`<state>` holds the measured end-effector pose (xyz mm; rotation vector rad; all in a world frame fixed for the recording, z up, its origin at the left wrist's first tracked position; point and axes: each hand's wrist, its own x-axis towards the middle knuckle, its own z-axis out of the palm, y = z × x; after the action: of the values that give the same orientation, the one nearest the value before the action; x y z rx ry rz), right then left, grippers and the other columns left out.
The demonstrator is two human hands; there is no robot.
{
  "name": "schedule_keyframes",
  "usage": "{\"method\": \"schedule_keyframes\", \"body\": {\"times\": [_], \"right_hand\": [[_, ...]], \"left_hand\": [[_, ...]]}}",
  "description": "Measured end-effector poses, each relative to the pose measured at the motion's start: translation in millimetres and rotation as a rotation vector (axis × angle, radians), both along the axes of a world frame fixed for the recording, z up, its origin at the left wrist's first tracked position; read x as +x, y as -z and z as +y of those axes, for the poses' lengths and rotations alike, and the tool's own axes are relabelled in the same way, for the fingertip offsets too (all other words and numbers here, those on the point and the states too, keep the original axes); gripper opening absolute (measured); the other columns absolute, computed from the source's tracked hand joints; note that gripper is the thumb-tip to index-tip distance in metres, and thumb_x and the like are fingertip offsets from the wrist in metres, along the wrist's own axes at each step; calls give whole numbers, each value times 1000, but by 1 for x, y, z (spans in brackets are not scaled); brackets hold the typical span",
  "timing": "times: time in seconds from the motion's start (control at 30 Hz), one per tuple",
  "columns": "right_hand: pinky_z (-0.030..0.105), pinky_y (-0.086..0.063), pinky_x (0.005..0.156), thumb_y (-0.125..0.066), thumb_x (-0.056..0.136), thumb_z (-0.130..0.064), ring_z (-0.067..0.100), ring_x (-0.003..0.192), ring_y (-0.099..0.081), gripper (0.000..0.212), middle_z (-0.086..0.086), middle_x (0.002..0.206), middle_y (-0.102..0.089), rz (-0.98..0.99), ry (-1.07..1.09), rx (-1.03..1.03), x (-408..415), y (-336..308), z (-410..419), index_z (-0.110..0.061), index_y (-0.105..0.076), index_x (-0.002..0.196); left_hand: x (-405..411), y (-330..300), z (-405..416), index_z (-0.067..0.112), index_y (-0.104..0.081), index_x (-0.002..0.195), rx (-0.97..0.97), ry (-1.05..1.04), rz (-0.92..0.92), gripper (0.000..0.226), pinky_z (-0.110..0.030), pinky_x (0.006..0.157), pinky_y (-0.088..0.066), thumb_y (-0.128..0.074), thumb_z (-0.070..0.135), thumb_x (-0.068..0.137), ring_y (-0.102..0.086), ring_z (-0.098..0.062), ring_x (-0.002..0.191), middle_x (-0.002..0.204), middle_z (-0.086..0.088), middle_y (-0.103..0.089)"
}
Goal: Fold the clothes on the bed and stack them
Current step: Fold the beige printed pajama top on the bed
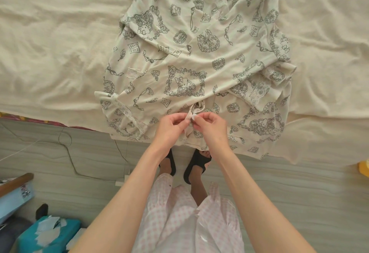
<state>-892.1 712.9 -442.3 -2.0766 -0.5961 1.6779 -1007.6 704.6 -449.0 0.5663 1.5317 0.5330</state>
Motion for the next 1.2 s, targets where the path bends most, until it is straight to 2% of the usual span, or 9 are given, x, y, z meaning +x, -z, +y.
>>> {"method": "schedule_keyframes", "body": {"times": [0.1,0.2,0.37,0.57,0.77,0.87,0.97,1.1,1.2], "right_hand": [[37,-56,84,-64,87,-8,23,84,-68,9,7,81,-69,65,66,-49,0,0,1,-10,-65,78],[36,-57,81,-63,87,-8,19,76,-66,7,7,80,-69,42,35,-61,2,1,3,-8,-66,81],[33,-57,75,-62,88,-9,18,69,-65,7,9,79,-69,16,55,-28,-1,-1,3,-9,-64,82],[23,-57,64,-65,87,-7,13,62,-64,12,6,72,-68,36,60,-13,1,-2,5,-12,-66,76],[23,-57,69,-65,88,-19,13,69,-67,18,7,74,-71,162,131,-8,1,-2,5,-13,-71,73],[19,-57,69,-70,84,-23,14,78,-68,13,9,86,-72,150,118,-34,3,0,4,-15,-70,74],[20,-57,70,-67,86,-12,17,83,-68,8,12,91,-72,147,139,-83,4,4,5,-12,-69,78],[23,-56,74,-61,91,-11,18,82,-68,12,10,90,-72,206,152,-64,6,10,1,-4,-68,96],[24,-50,69,-57,93,-16,11,71,-59,12,-1,78,-64,-117,-211,110,4,20,-3,-7,-65,93]], "left_hand": [[0,0,1,11,-68,103,-19,8,-8,21,-22,78,-52,-52,1,92,-63,-10,80,89,-1,-70],[0,0,2,2,-65,105,-8,11,-19,26,-17,67,-51,-42,-4,95,-57,-8,68,79,-4,-65],[4,1,6,5,-63,96,54,11,33,18,-11,59,-49,-47,-4,93,-56,4,55,73,-1,-62],[0,1,11,14,-63,84,81,102,71,17,-13,58,-48,-55,0,89,-55,1,52,70,0,-63],[0,4,11,18,-59,79,132,173,172,10,-22,68,-47,-64,11,86,-52,-9,66,74,5,-58],[3,4,11,18,-61,79,229,306,326,9,-11,64,-42,-67,16,85,-51,-3,67,74,8,-58],[4,4,12,23,-62,70,228,309,358,16,-9,61,-41,-71,16,81,-53,2,64,71,11,-61],[-3,6,14,17,-66,75,32,102,91,10,-12,59,-48,-69,12,83,-58,-2,60,66,6,-64],[-2,10,9,7,-64,84,-156,-139,-191,5,-15,57,-49,-62,4,88,-59,-7,61,69,0,-64]]}}
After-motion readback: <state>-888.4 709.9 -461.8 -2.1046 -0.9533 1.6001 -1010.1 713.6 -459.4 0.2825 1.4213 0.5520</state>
